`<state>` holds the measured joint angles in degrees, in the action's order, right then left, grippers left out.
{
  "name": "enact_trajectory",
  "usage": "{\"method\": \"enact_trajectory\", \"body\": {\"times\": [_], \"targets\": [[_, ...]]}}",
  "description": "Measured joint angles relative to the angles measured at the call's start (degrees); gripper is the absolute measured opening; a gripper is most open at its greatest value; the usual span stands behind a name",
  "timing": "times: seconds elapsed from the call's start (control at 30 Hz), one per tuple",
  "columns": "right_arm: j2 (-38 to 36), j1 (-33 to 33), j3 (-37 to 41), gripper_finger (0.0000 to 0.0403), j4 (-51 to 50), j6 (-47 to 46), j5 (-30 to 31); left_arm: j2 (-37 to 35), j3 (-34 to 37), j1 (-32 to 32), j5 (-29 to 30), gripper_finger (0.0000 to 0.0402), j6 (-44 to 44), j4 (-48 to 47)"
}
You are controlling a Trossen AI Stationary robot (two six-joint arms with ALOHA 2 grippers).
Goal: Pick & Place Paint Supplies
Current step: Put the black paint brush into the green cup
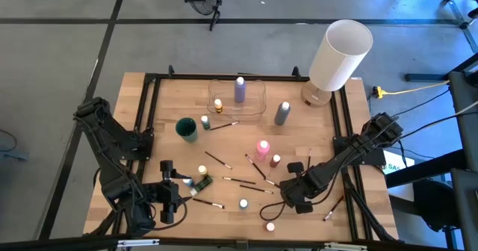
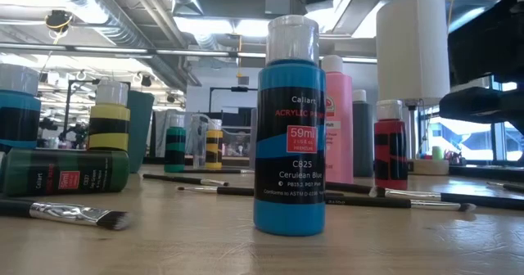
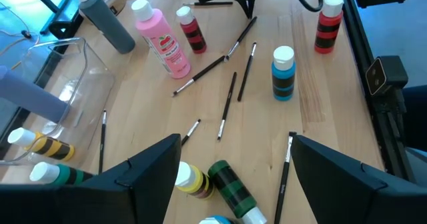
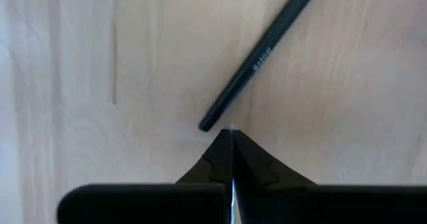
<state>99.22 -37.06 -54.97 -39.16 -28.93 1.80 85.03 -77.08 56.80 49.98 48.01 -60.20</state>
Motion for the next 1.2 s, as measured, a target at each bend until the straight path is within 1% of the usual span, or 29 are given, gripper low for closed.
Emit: {"method": "enact_trajectory", "body": {"times": [0.1, 0.33, 0.63, 0.83, 1.0, 1.2], "targets": [[0.0, 0.0, -1.3, 0.0001, -1.2, -0.4, -0.2, 0.0, 0.0, 0.0, 0.0, 0.0281, -0.1, 0.0], [0.0, 0.0, -5.4, 0.0, -9.3, -3.5, -0.9, 0.0, 0.0, 0.0, 0.0, 0.0281, 0.9, 0.0], [-0.1, 0.0, -14.3, 0.0, -19.1, -5.4, -0.3, 0.0, 0.0, 0.0, -0.2, 0.0281, 0.9, 0.1], [-0.2, -0.1, -22.7, 0.0, -26.5, -5.4, 3.2, 0.0, 0.0, 0.0, -0.2, 0.0281, 0.9, 0.1], [-0.2, -0.3, -30.2, 0.0, -32.5, -5.3, 7.2, 0.0, 0.0, 0.0, 0.2, 0.0281, 0.3, 0.1], [-0.3, -1.7, -36.5, 0.0, -31.0, 1.2, 12.7, 0.0, 0.0, 0.0, 1.6, 0.0281, -2.8, 0.1]]}}
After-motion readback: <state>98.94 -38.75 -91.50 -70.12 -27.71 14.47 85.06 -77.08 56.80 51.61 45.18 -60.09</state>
